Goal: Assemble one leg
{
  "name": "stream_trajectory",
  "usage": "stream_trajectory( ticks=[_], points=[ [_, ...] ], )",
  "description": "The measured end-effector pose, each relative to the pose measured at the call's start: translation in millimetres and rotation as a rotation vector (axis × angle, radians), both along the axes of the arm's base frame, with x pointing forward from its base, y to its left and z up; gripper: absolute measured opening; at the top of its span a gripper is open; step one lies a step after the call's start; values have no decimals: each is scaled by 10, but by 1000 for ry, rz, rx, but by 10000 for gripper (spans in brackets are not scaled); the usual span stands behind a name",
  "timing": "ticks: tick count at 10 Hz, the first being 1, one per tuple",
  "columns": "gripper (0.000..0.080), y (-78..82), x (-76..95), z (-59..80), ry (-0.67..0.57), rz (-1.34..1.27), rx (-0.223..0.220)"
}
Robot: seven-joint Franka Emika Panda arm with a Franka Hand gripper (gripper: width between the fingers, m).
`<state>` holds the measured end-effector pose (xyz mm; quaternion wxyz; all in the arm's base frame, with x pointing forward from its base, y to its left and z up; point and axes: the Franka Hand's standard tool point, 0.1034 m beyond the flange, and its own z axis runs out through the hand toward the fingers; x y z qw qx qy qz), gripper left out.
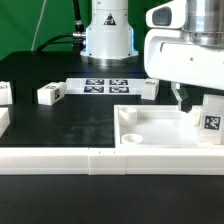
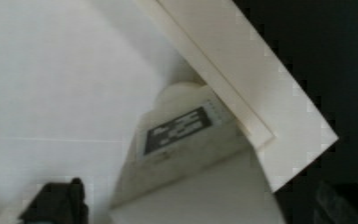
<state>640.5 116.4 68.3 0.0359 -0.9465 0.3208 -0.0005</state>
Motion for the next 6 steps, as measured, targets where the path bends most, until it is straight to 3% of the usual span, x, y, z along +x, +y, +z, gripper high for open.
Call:
stream_trajectory(
  ticks=[3,6],
  points=[
    [649,-65,15,3,-15,274,-29],
    [633,-75,17,3,-17,299,-32]
  ],
)
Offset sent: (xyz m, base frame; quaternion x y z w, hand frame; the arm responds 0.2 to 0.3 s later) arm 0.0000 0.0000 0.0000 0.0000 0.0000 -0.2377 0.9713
